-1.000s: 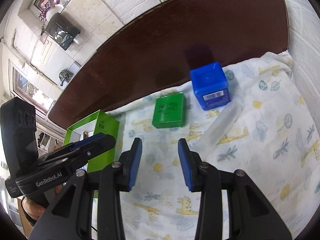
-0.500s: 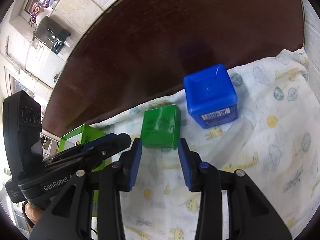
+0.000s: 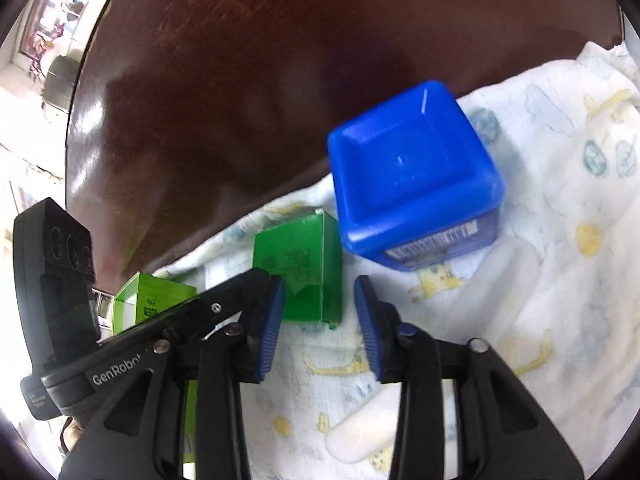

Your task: Organize rigid objects

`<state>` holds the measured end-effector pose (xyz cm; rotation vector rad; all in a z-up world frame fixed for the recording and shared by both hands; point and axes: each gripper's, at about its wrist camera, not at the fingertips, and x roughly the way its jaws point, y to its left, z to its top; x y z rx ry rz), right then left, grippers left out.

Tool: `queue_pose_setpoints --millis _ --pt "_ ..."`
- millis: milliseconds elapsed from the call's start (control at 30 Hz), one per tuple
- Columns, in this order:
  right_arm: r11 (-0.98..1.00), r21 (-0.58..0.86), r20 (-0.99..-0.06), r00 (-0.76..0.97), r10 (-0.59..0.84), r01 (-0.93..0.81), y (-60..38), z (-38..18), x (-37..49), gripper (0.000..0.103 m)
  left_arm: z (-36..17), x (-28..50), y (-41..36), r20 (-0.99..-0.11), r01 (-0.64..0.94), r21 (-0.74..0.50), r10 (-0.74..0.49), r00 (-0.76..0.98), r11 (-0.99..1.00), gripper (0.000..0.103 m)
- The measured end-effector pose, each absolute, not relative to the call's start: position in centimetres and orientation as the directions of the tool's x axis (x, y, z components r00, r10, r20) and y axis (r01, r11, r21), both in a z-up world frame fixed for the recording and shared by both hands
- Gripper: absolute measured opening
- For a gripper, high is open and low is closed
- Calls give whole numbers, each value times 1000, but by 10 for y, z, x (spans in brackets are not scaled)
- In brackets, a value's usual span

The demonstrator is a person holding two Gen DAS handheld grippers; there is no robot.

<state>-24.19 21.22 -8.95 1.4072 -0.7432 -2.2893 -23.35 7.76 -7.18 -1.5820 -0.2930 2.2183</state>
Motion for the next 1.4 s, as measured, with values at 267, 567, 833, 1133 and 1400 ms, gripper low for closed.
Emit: queue_pose_setpoints --millis 267,567,833,1133,1400 --pt "-815 577 -724 -426 -543 58 207 -85 -238 23 -63 -224 82 -860 -237 -366 424 -282 -900 21" --pt "-817 568 -693 -475 -542 104 202 -52 -213 23 -24 -195 70 -828 -283 -351 437 -350 -893 21" --pt "-815 554 -664 -502 -555 169 182 -19 -190 24 10 -172 41 -792 -290 -336 436 -427 -896 21" --pt "-805 521 -639 -497 -587 283 118 15 -171 24 38 -149 -15 -741 -249 -343 424 -521 -906 21" --pt "-780 501 -635 -453 -625 375 60 26 -157 25 47 -132 -82 -726 -181 -342 381 -572 -922 21"
